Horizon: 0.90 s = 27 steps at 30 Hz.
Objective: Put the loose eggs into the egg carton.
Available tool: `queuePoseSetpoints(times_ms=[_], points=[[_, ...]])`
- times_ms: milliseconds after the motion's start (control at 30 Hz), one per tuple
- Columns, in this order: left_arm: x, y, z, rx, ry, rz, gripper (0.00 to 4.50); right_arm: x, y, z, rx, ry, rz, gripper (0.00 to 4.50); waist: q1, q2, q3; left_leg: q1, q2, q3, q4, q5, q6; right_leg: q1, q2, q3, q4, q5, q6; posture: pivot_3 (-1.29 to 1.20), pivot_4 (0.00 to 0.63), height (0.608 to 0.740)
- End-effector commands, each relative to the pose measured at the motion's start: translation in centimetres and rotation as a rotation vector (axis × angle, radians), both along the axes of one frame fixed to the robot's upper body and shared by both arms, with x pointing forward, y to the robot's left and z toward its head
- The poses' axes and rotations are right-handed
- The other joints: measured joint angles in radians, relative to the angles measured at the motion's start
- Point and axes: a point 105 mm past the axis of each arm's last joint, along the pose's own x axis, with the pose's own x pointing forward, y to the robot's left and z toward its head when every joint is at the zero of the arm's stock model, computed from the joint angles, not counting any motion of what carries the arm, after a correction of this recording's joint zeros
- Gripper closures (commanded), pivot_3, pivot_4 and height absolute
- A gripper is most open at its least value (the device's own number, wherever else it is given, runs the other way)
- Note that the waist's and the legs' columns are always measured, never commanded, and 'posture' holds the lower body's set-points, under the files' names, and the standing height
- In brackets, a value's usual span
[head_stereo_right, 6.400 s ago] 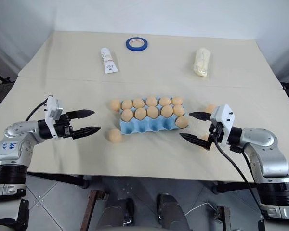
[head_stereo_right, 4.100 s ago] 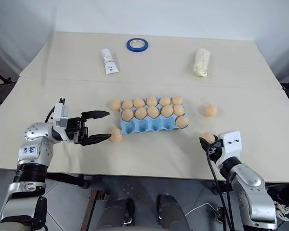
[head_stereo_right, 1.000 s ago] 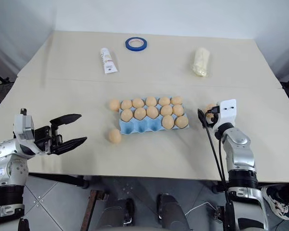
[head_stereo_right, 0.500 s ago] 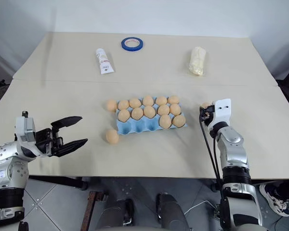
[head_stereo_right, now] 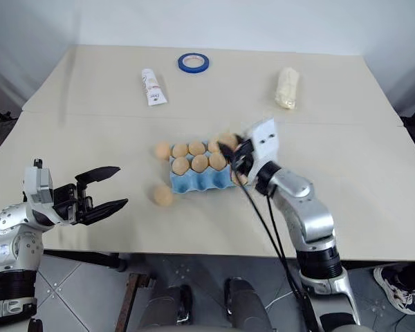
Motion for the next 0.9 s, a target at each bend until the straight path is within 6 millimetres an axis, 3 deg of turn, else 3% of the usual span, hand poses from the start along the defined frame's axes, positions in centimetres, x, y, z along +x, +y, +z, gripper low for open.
queuePoseSetpoints(times_ms=[33, 333, 633, 900], points=[[-0.2, -0.2, 0.8, -0.002, -0.041, -0.012, 0.00, -0.9, 0.1, 0.5, -0.016, -0.033, 0.015, 3.12, 0.000, 0.000, 0.000, 0.000, 0.000, 0.000, 0.000, 0.000, 0.000, 0.000, 0.000, 0.000, 0.000, 0.000, 0.000, 0.00, 0.150, 0.740], [-0.1, -0.5, 0.8, 0.003, -0.049, -0.022, 0.00, -1.7, -0.6, -1.5, -0.089, 0.013, 0.035, 3.12, -0.006, 0.000, 0.000, 0.000, 0.000, -0.001, -0.002, 0.000, 0.000, 0.000, 0.000, -0.001, 0.000, -0.001, -0.002, 0.00, 0.150, 0.740], [-0.2, -0.8, 1.0, 0.011, -0.085, 0.016, 0.00, -1.3, 0.1, -0.9, -0.093, -0.018, 0.056, 0.02, -0.003, 0.000, 0.000, 0.000, 0.000, -0.001, -0.002, 0.000, -0.001, 0.000, 0.000, -0.001, 0.000, -0.001, -0.002, 0.00, 0.150, 0.740], [-1.4, -0.6, -0.2, -0.007, -0.055, 0.123, 0.00, -2.6, -0.4, 0.4, -0.068, -0.059, 0.127, 0.02, -0.002, 0.000, 0.000, 0.001, 0.000, -0.001, -0.004, 0.000, -0.001, 0.000, 0.001, -0.002, -0.001, -0.001, -0.002, 0.00, 0.150, 0.740]])
